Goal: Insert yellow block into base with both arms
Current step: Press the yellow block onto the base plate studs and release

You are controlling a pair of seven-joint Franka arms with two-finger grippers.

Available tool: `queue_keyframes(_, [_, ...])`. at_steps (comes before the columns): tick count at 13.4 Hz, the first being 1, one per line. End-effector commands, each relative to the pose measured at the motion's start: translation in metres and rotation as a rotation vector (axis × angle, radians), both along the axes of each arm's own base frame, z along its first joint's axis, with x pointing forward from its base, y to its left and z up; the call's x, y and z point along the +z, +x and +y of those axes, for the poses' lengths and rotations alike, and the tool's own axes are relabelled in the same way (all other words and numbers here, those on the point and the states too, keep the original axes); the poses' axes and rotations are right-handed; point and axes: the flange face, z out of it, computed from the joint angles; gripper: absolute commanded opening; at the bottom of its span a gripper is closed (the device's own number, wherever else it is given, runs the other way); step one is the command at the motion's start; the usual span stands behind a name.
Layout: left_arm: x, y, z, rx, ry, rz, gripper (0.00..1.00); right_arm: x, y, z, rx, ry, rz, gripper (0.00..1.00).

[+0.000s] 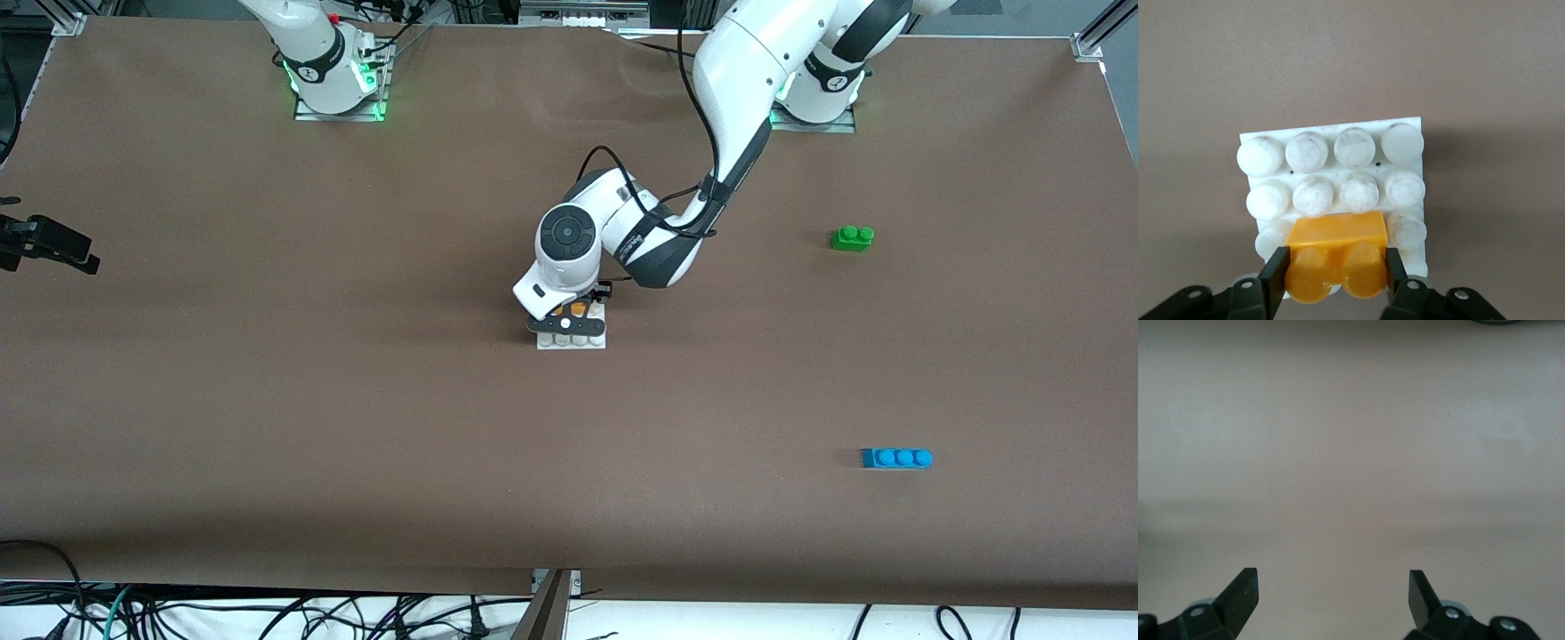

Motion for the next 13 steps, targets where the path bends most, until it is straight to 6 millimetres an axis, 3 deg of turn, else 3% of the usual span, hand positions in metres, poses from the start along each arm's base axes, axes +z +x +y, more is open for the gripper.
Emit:
queue_keyframes(1, [0.000,0.002,-0.007,-0.002,0.008,-0.022,1.00,0.003,0.001,-0.003,0.015,0.001,-0.006,1.00])
queue_keyframes(4, [0.025,0.011,-0.002,0.006,-0.002,-0.048,1.00,0.003,0.001,-0.003,0.015,0.001,-0.006,1.00])
queue_keyframes(6, [0.069,0.019,0.009,0.020,-0.003,-0.065,1.00,0.003,0.001,-0.003,0.015,0.001,-0.006,1.00])
queue_keyframes(10, [0.179,0.049,0.086,0.106,0.040,-0.042,1.00,0.003,0.001,-0.003,0.013,0.002,-0.006,1.00])
queue_keyframes(13, [0.258,0.059,0.160,0.193,0.081,-0.023,1.00,0.003,0.001,-0.003,0.015,0.002,-0.006,1.00])
